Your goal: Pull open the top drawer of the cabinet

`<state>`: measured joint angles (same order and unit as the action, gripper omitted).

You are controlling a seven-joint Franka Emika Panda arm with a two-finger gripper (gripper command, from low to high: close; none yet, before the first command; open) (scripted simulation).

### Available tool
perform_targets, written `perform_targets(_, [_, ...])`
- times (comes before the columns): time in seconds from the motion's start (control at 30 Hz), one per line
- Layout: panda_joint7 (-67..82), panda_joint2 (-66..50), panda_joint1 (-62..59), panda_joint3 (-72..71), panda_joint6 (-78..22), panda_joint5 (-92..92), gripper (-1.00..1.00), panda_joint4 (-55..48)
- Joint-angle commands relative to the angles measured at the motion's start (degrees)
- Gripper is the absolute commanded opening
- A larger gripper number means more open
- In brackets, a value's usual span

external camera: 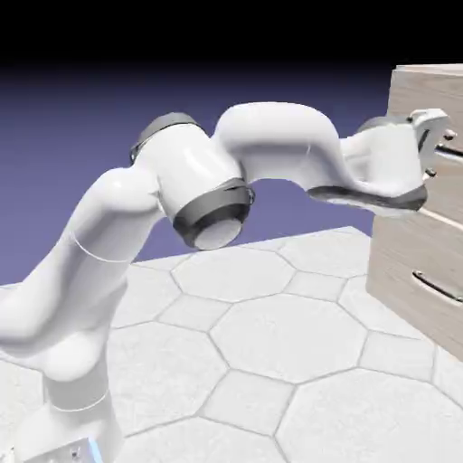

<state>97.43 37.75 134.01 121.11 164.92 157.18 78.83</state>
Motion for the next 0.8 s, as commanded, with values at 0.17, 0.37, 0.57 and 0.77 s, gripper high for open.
perform_targets(0.17, [6.92, 4.72, 5.74, 3.47, 2.36, -3.48, 0.0, -8.66])
perform_targets(0.37, [14.73, 10.54, 12.11, 7.12, 5.32, -8.64, -1.0, -18.94])
perform_targets(0.57, [7.97, 5.52, 5.48, 2.59, 1.96, -3.21, -1.0, -8.56])
perform_targets(0.77, [0.29, -1.11, -3.7, -3.42, -1.56, 1.38, -1.0, 3.89])
